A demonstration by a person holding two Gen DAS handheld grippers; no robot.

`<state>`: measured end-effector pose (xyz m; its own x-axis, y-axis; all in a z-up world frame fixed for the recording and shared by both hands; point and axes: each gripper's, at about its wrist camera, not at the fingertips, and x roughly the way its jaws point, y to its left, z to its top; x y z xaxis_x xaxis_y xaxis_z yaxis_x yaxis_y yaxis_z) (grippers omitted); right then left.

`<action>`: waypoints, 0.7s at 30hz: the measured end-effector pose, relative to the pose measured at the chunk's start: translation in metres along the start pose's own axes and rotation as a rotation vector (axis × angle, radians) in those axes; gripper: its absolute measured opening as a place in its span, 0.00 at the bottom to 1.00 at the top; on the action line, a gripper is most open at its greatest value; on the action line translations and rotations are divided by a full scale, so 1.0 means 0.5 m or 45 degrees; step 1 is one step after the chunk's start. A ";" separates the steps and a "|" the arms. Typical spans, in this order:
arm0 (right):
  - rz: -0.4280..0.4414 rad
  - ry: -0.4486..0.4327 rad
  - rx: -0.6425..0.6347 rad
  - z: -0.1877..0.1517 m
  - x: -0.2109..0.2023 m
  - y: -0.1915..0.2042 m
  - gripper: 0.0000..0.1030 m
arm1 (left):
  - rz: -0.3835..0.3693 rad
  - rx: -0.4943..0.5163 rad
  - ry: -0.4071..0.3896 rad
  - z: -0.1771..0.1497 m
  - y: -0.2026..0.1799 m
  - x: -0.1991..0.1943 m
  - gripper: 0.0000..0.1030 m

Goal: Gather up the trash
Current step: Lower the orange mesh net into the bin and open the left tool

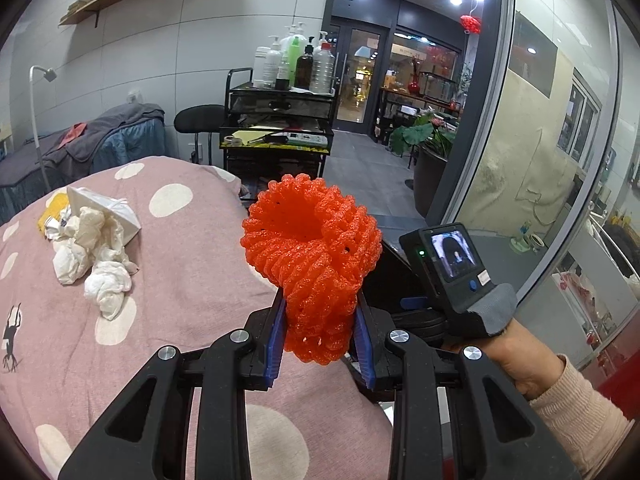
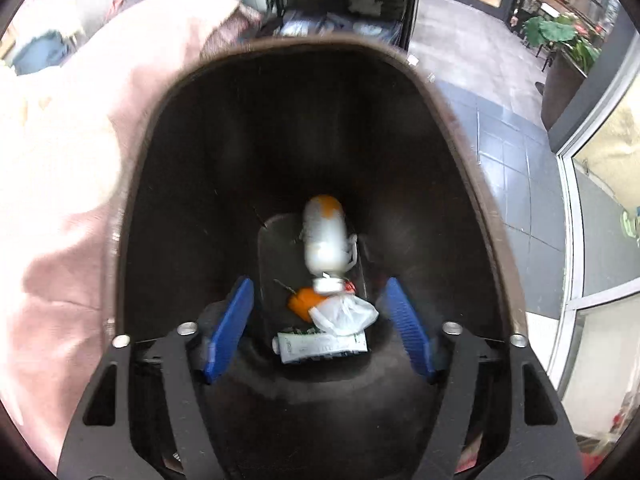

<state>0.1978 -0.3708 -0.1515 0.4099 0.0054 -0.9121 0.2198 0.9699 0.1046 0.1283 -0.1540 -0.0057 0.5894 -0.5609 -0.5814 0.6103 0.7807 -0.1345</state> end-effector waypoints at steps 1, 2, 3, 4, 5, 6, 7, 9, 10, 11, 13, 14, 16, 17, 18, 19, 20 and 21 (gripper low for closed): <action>0.013 -0.039 0.017 -0.006 -0.016 -0.002 0.71 | -0.007 0.006 0.001 0.005 -0.003 0.003 0.29; 0.020 -0.066 0.035 -0.013 -0.029 -0.005 0.71 | -0.014 0.016 0.002 0.010 -0.009 0.005 0.29; 0.022 -0.092 0.054 -0.021 -0.043 -0.007 0.71 | -0.022 0.027 0.003 0.014 -0.017 0.008 0.29; 0.027 -0.120 0.073 -0.028 -0.056 -0.014 0.71 | -0.033 0.036 0.006 0.018 -0.025 0.012 0.29; 0.031 -0.149 0.089 -0.034 -0.070 -0.018 0.71 | -0.047 0.047 0.012 0.022 -0.034 0.017 0.29; 0.029 -0.170 0.097 -0.036 -0.080 -0.022 0.71 | -0.062 0.057 0.020 0.026 -0.043 0.024 0.29; 0.023 -0.200 0.106 -0.045 -0.096 -0.025 0.71 | -0.072 0.066 0.027 0.028 -0.052 0.030 0.29; 0.013 -0.262 0.127 -0.047 -0.125 -0.037 0.71 | -0.092 0.089 0.045 0.035 -0.070 0.046 0.29; 0.007 -0.294 0.143 -0.051 -0.139 -0.044 0.72 | -0.106 0.095 0.057 0.039 -0.078 0.054 0.29; 0.003 -0.317 0.157 -0.053 -0.151 -0.050 0.74 | -0.120 0.099 0.068 0.042 -0.083 0.062 0.29; -0.007 -0.374 0.192 -0.062 -0.177 -0.062 0.79 | -0.153 0.102 0.103 0.048 -0.096 0.082 0.29; -0.018 -0.398 0.205 -0.066 -0.187 -0.068 0.79 | -0.164 0.103 0.120 0.051 -0.102 0.092 0.29; -0.060 -0.449 0.218 -0.078 -0.209 -0.078 0.80 | -0.172 0.114 0.146 0.055 -0.112 0.110 0.29; -0.096 -0.474 0.227 -0.084 -0.218 -0.082 0.80 | -0.170 0.125 0.157 0.055 -0.117 0.119 0.29; -0.123 -0.493 0.236 -0.087 -0.222 -0.087 0.80 | -0.166 0.135 0.168 0.055 -0.123 0.127 0.29; -0.152 -0.517 0.253 -0.092 -0.229 -0.094 0.80 | -0.166 0.141 0.181 0.054 -0.126 0.136 0.29; -0.170 -0.532 0.271 -0.096 -0.234 -0.100 0.80 | -0.169 0.141 0.195 0.055 -0.129 0.145 0.29; -0.186 -0.547 0.294 -0.102 -0.241 -0.110 0.80 | -0.176 0.138 0.214 0.055 -0.130 0.155 0.29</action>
<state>0.0912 -0.4122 -0.0674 0.6764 -0.2738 -0.6837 0.4722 0.8736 0.1173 0.1489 -0.2562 -0.0199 0.4052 -0.5995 -0.6902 0.7377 0.6604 -0.1405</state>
